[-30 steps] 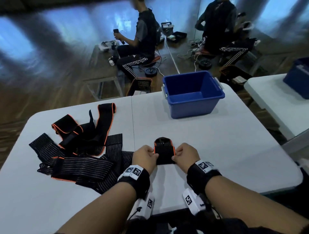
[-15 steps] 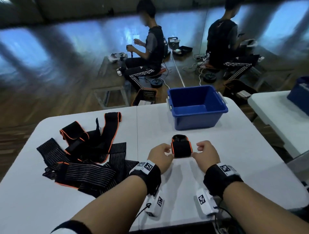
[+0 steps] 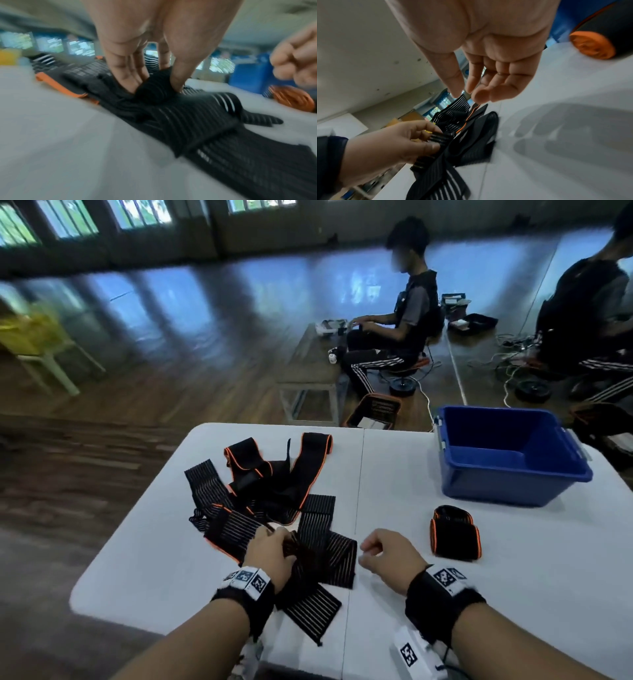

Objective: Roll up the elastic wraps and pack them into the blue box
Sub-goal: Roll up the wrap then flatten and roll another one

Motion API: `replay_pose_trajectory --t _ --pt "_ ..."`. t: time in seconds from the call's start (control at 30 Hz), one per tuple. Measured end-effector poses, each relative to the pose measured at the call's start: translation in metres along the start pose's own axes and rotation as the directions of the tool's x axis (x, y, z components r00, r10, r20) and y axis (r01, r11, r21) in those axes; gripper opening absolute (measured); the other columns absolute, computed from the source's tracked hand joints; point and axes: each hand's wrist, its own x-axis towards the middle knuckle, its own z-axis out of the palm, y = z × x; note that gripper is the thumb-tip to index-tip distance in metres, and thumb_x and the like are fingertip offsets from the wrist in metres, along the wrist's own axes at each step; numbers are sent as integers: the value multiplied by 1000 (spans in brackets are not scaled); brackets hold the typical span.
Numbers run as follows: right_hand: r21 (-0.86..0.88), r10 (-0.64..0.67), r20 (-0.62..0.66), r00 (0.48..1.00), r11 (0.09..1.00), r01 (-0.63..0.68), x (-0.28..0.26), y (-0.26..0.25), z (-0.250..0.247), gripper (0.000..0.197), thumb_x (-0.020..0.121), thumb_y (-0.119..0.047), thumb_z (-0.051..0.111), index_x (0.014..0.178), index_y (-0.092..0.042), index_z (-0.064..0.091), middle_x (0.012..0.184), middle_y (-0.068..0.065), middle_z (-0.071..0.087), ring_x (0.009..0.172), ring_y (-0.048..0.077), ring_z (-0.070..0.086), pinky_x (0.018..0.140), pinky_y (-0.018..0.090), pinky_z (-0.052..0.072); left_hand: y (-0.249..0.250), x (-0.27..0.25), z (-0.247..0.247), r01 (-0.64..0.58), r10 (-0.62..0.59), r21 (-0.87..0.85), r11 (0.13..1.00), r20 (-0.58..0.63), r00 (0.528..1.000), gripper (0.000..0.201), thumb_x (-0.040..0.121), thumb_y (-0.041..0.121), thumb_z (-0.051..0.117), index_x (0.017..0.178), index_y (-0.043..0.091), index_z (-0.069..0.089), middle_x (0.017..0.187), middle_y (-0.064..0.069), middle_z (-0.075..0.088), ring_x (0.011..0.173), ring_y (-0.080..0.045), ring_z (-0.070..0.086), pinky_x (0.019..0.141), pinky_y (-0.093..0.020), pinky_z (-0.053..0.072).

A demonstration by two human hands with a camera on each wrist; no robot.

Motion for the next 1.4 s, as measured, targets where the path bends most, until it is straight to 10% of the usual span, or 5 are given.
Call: replay_pose_trajectory --t 0.17,0.4,0.57,1.2,1.4 --pt "-69 -64 56 996 995 68 10 -36 24 13 82 -18 73 82 -26 62 85 -2 66 78 11 62 69 21 49 -37 3 -13 -7 -41 -412 911 -109 993 31 86 11 66 92 40 59 93 9 70 94 -14 67 86 -28 52" --pt "42 -268 152 951 963 264 26 -109 60 51 79 -27 77 124 -37 54 111 -9 61 72 7 63 79 25 54 -59 -1 -73 -269 201 -615 742 -180 963 30 95 5 56 98 33 67 94 11 73 93 -3 67 82 -21 52" --pt "58 -342 32 939 939 340 40 -158 95 22 80 -23 77 99 -29 67 92 -9 71 73 6 65 75 22 53 -79 4 -111 -291 204 -707 645 -208 957 28 93 6 60 100 31 68 91 6 74 89 -9 69 80 -27 52" --pt "16 -60 250 966 998 57 35 -134 155 11 69 -24 79 77 -18 74 83 7 76 74 17 68 81 40 56 -172 66 -195 -368 30 -738 565 -427 904 22 95 8 60 99 29 67 86 -9 72 76 -15 69 72 -31 56" --pt "89 3 160 987 996 -17 29 -127 150 8 77 -17 77 82 -15 71 82 13 74 67 13 62 58 21 47 -191 67 -185 -281 88 -785 552 -280 956 20 97 3 58 99 21 66 82 -4 74 73 -14 70 67 -25 54"
